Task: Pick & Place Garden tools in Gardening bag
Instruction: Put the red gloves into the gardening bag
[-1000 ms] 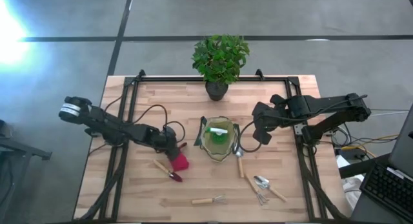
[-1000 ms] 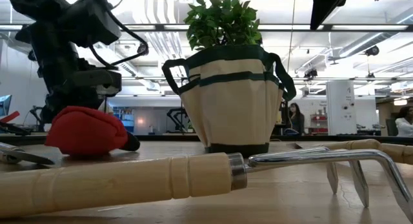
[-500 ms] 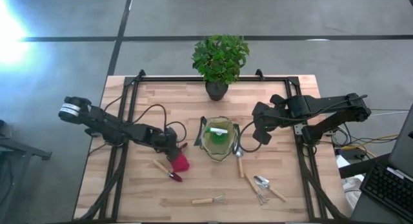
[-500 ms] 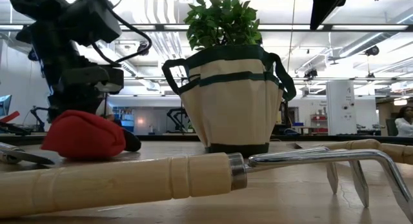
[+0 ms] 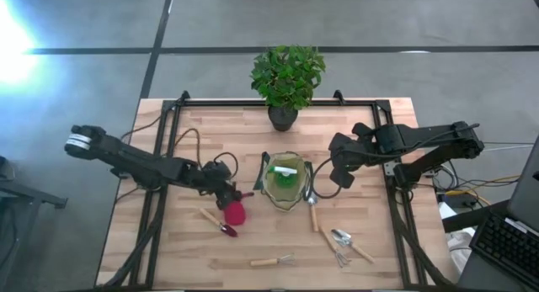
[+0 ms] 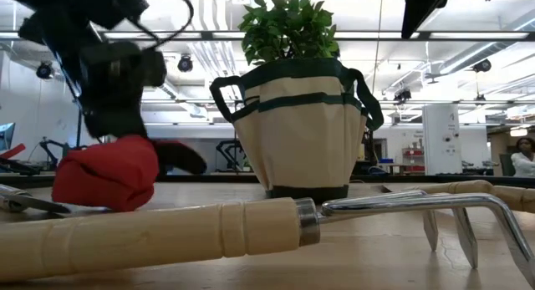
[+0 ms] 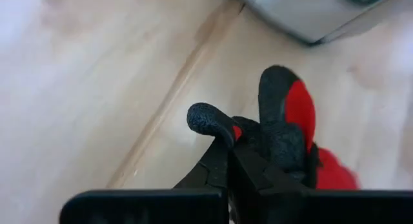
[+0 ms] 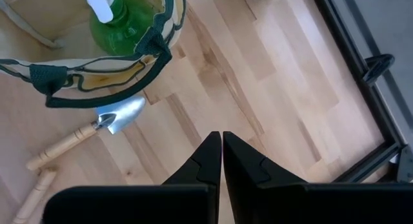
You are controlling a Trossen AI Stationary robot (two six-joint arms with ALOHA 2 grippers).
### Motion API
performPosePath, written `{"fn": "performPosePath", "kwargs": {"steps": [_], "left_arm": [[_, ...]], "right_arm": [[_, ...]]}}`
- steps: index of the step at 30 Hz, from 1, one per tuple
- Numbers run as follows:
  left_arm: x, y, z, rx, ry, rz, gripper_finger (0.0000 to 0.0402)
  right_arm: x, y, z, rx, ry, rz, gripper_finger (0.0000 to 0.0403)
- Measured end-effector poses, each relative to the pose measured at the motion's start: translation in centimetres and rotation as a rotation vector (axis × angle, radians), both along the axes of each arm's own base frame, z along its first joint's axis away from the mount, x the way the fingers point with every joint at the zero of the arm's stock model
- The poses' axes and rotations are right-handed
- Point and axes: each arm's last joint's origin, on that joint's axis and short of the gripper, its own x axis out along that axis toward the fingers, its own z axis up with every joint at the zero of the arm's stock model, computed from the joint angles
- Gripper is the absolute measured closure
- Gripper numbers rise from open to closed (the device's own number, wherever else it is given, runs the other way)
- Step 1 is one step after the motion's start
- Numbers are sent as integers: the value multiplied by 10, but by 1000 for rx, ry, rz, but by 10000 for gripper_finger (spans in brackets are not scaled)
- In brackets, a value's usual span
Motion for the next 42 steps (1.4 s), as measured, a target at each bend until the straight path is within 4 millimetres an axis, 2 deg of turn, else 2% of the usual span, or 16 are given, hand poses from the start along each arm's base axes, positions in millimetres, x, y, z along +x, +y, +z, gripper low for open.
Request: {"fn": "performPosePath", "kwargs": {"steps": [7,14,19,26,35,42], "left_arm": [[-14,5,30,93,-160,-21,400],[-26,10,50,178,-271,-5,401],[-31,11,58,207,-322,-10,401],[-28,10,70,292,-432,-74,401],[-30,10,77,360,-477,-119,400],[-35,9,85,355,-544,-185,401]], "right_arm": [[2,-1,1,-48,-18,18,394],[2,-1,1,-48,-19,18,394],[2,-1,0,-48,-17,17,394],[2,-1,-2,-49,-10,18,394],[3,-1,-2,-47,-11,18,394],[3,-1,-2,-46,-12,18,394]]}}
